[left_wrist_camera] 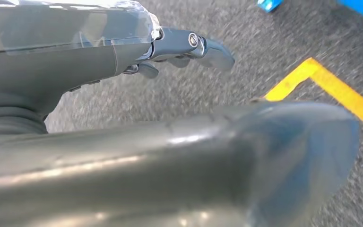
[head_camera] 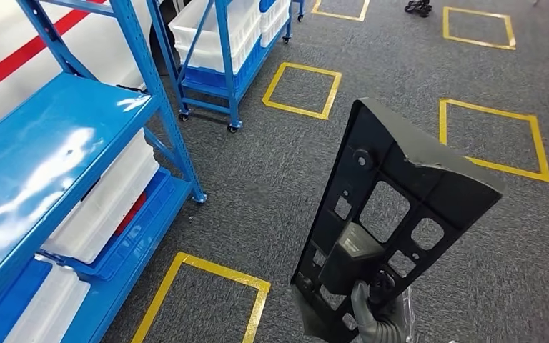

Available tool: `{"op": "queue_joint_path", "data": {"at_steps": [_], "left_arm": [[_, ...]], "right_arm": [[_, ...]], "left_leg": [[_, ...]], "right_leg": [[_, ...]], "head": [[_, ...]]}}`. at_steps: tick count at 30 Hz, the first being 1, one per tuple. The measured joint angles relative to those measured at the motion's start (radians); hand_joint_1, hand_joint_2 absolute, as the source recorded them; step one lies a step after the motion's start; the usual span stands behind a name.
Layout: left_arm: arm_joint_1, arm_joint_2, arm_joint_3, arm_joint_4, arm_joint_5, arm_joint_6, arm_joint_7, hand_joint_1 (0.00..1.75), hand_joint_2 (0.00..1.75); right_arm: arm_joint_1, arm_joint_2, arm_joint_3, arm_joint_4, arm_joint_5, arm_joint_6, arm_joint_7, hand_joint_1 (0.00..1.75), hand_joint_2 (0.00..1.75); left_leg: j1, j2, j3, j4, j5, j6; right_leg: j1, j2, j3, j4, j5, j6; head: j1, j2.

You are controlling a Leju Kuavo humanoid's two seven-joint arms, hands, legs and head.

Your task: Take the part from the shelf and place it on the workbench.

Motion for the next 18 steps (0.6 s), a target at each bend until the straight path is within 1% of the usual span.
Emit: {"op": "queue_joint_path", "data": {"at_steps": [1, 2, 3, 4, 5, 6, 7, 8, 9, 10, 11, 12, 13, 14, 15, 16, 17, 18], "left_arm": [[0.000, -0.002, 0.000, 0.000, -0.002, 0.009, 0.002, 0.00, 0.00], [0.000, -0.004, 0.000, 0.000, -0.003, 0.019, 0.004, 0.00, 0.00], [0.002, -0.005, 0.000, 0.000, -0.005, 0.027, 0.006, 0.00, 0.00], [0.003, -0.007, 0.000, 0.000, -0.006, 0.036, 0.009, 0.00, 0.00], [0.003, -0.009, 0.000, 0.000, -0.007, 0.043, 0.011, 0.00, 0.00], [0.003, -0.012, 0.000, 0.000, -0.008, 0.049, 0.012, 0.00, 0.00], [0.002, -0.015, 0.000, 0.000, -0.010, 0.055, 0.014, 0.00, 0.00], [0.001, -0.018, 0.000, 0.000, -0.012, 0.060, 0.016, 0.00, 0.00], [0.000, -0.020, 0.000, 0.000, -0.014, 0.064, 0.017, 0.00, 0.00], [0.000, -0.022, 0.000, 0.000, -0.016, 0.066, 0.018, 0.00, 0.00], [-0.001, -0.024, 0.000, 0.000, -0.017, 0.067, 0.019, 0.00, 0.00], [-0.002, -0.025, -0.001, 0.000, -0.017, 0.067, 0.019, 0.00, 0.00], [-0.004, -0.026, -0.001, 0.000, -0.018, 0.066, 0.019, 0.00, 0.00], [-0.005, -0.027, -0.001, 0.000, -0.018, 0.065, 0.018, 0.00, 0.00], [-0.006, -0.028, -0.002, 0.000, -0.019, 0.063, 0.018, 0.00, 0.00], [-0.005, -0.028, -0.002, 0.000, -0.018, 0.059, 0.015, 0.00, 0.00], [-0.003, -0.028, -0.002, 0.000, -0.018, 0.052, 0.010, 0.00, 0.00], [0.000, -0.028, -0.002, 0.000, -0.017, 0.040, 0.001, 0.00, 0.00]], "right_arm": [[-0.004, 0.000, 0.001, 0.003, 0.001, 0.002, 0.000, 1.75, 1.75], [-0.009, 0.001, 0.002, 0.008, 0.002, 0.004, 0.000, 1.75, 1.75], [-0.013, 0.001, 0.005, 0.012, 0.002, 0.006, 0.000, 1.75, 1.75], [-0.017, 0.001, 0.007, 0.018, 0.002, 0.009, 0.000, 1.75, 1.75], [-0.018, 0.001, 0.009, 0.024, 0.001, 0.011, 0.000, 1.75, 1.75], [-0.020, 0.001, 0.010, 0.030, 0.000, 0.012, 0.000, 1.75, 1.75], [-0.022, 0.001, 0.011, 0.035, -0.001, 0.014, 0.000, 1.75, 1.75], [-0.027, 0.001, 0.012, 0.040, -0.002, 0.014, 0.001, 1.75, 1.75], [-0.032, 0.001, 0.014, 0.044, -0.002, 0.015, 0.001, 1.75, 1.75], [-0.038, 0.002, 0.015, 0.047, -0.002, 0.016, 0.001, 1.75, 1.75], [-0.042, 0.003, 0.016, 0.049, -0.002, 0.016, 0.001, 1.75, 1.75], [-0.045, 0.004, 0.016, 0.052, -0.002, 0.015, 0.000, 1.75, 1.75], [-0.047, 0.005, 0.016, 0.053, -0.002, 0.014, 0.000, 1.75, 1.75], [-0.047, 0.006, 0.016, 0.055, -0.002, 0.012, 0.000, 1.75, 1.75], [-0.048, 0.006, 0.017, 0.055, -0.002, 0.010, 0.000, 1.75, 1.75], [-0.050, 0.007, 0.017, 0.055, -0.003, 0.008, 0.000, 1.75, 1.75], [-0.052, 0.008, 0.018, 0.056, -0.004, 0.005, 0.000, 1.75, 1.75], [-0.052, 0.009, 0.018, 0.056, -0.006, 0.002, 0.000, 1.75, 1.75]], "left_leg": [[0.000, 0.018, 0.000, -0.006, 0.005, 0.006], [-0.004, 0.035, -0.002, -0.007, 0.006, 0.009], [-0.007, 0.052, -0.005, -0.006, 0.007, 0.012], [-0.009, 0.070, -0.008, -0.005, 0.006, 0.012], [-0.010, 0.087, -0.010, -0.003, 0.006, 0.012], [-0.011, 0.104, -0.011, -0.002, 0.005, 0.012], [-0.011, 0.118, -0.012, -0.001, 0.004, 0.011], [-0.012, 0.131, -0.011, 0.001, 0.003, 0.008], [-0.014, 0.142, -0.011, 0.004, 0.000, 0.004], [-0.017, 0.151, -0.010, 0.007, -0.003, -0.001], [-0.019, 0.159, -0.009, 0.008, -0.005, -0.006], [-0.020, 0.167, -0.008, 0.009, -0.005, -0.011], [-0.019, 0.174, -0.005, 0.008, -0.006, -0.017], [-0.017, 0.168, -0.005, 0.012, -0.011, -0.023], [-0.015, 0.149, -0.010, 0.028, -0.026, -0.029], [-0.012, 0.122, -0.025, 0.065, -0.050, -0.035], [-0.010, 0.092, -0.051, 0.121, -0.083, -0.038], [-0.009, 0.073, -0.084, 0.192, -0.116, -0.040]], "right_leg": [[0.003, -0.036, -0.020, 0.040, -0.026, 0.001], [0.005, -0.074, -0.047, 0.098, -0.061, 0.002], [0.005, -0.096, -0.077, 0.165, -0.096, 0.004], [0.004, -0.107, -0.100, 0.221, -0.119, 0.005], [0.004, -0.112, -0.108, 0.247, -0.124, 0.007], [0.004, -0.116, -0.094, 0.233, -0.111, 0.007], [0.004, -0.124, -0.060, 0.181, -0.085, 0.007], [0.005, -0.145, -0.015, 0.107, -0.061, 0.004], [0.008, -0.165, 0.023, 0.042, -0.042, 0.000], [0.011, -0.178, 0.048, -0.003, -0.032, -0.006], [0.015, -0.186, 0.059, -0.025, -0.031, -0.012], [0.018, -0.177, 0.057, -0.025, -0.029, -0.019], [0.018, -0.165, 0.056, -0.027, -0.027, -0.024], [0.017, -0.155, 0.056, -0.031, -0.024, -0.030], [0.015, -0.145, 0.056, -0.034, -0.021, -0.036], [0.012, -0.134, 0.056, -0.037, -0.017, -0.042], [0.011, -0.123, 0.055, -0.038, -0.014, -0.046], [0.012, -0.111, 0.053, -0.038, -0.013, -0.049]], "head": [[0.000, 0.000], [0.000, 0.000], [0.001, 0.000], [0.001, 0.000], [0.001, 0.000], [0.001, 0.000], [0.001, 0.000], [0.001, 0.000], [0.001, 0.000], [0.001, 0.000], [0.001, 0.000], [0.001, 0.000], [0.001, 0.000], [0.001, 0.000], [0.000, 0.000], [0.000, 0.000], [0.000, 0.000], [0.000, 0.000]]}}
